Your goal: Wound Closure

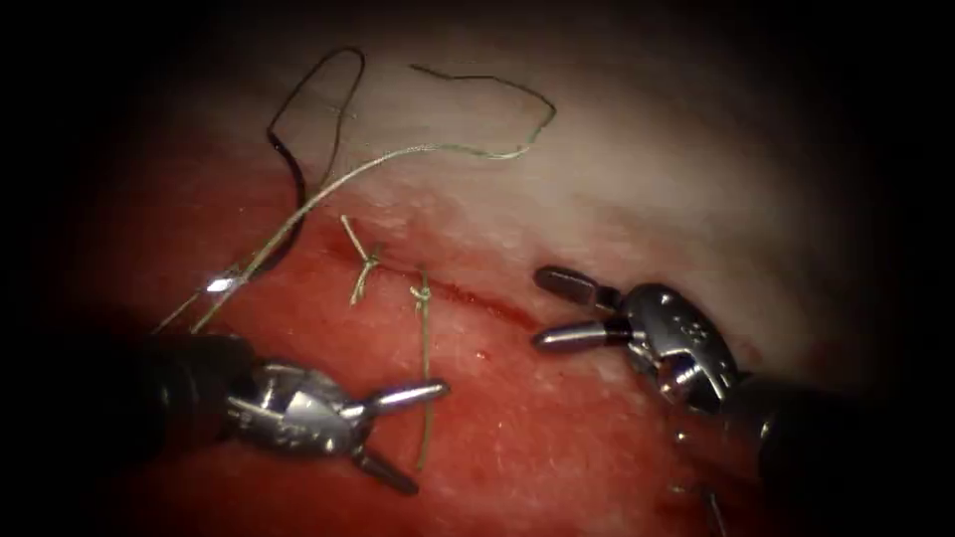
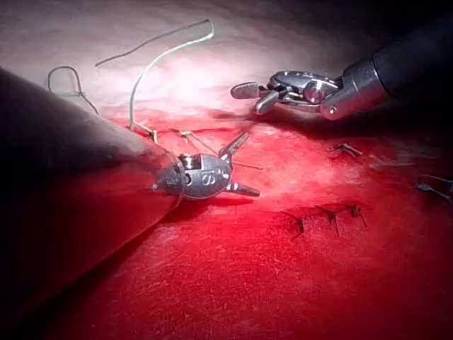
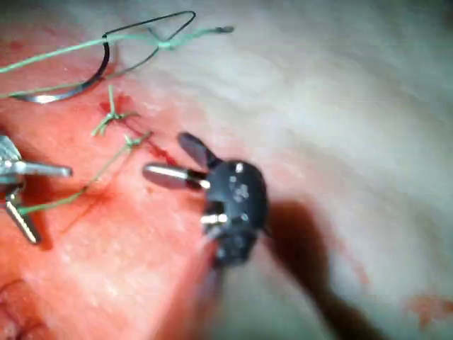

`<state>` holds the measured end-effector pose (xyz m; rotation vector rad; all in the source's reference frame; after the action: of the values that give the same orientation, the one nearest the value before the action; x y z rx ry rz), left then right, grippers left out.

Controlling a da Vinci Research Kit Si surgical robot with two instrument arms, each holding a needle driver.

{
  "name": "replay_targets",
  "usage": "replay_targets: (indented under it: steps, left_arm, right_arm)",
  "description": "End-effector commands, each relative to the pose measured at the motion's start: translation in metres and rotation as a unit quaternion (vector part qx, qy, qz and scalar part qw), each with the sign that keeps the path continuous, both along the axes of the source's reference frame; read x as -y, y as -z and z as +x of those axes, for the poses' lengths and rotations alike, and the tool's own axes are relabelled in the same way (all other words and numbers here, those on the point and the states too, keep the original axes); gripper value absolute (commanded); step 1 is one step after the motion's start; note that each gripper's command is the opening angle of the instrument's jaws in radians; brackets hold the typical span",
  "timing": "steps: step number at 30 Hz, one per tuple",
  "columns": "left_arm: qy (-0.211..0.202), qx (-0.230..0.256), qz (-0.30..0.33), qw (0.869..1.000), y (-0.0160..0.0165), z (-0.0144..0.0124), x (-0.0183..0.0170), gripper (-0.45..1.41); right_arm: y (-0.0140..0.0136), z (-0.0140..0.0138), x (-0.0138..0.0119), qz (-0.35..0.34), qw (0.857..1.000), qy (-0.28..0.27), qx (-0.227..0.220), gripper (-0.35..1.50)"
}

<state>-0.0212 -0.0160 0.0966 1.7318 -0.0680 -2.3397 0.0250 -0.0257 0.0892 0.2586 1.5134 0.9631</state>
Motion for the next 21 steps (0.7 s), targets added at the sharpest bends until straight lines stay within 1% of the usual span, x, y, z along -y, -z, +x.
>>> replay_targets:
  steps: [1,3,6,9,13,17,20,21]
  left_arm:
    - [-0.001,0.0,-0.001,1.0,-0.0009,-0.001,0.0004,0.63]
    - [-0.003,-0.002,-0.002,1.0,-0.0012,-0.0015,0.0006,0.56]
    - [-0.004,-0.001,-0.004,1.0,-0.0014,-0.0018,0.0005,-0.45]
    - [-0.011,0.005,0.0,1.0,-0.0012,-0.0008,-0.0006,-0.45]
    - [-0.013,0.01,0.008,1.0,-0.0002,0.0011,-0.0027,-0.45]
    - [-0.008,0.007,0.011,1.0,0.0004,0.0018,-0.004,-0.45]
    - [-0.008,0.007,0.013,1.0,0.0006,0.0018,-0.0042,-0.45]
    - [-0.008,0.008,0.014,1.0,0.0008,0.0018,-0.0046,-0.45]
  right_arm:
    - [-0.0007,0.001,0.0001,0.0,1.0,0.001,0.0,1.33]
    - [-0.0007,0.0011,0.0002,0.0,1.0,0.002,0.001,1.33]
    - [-0.0007,0.0011,0.0002,0.0,1.0,0.002,0.001,1.33]
    - [-0.0006,0.0012,0.0005,0.0,1.0,0.004,0.003,1.31]
    - [-0.0006,0.002,0.0012,-0.003,0.999,0.034,0.003,1.31]
    - [-0.0005,0.0034,0.0019,-0.036,0.997,0.063,0.029,1.3]
    - [-0.0001,0.005,0.0022,-0.073,0.994,0.074,0.044,1.31]
    - [0.0004,0.0062,0.0018,-0.129,0.985,0.082,0.078,1.31]
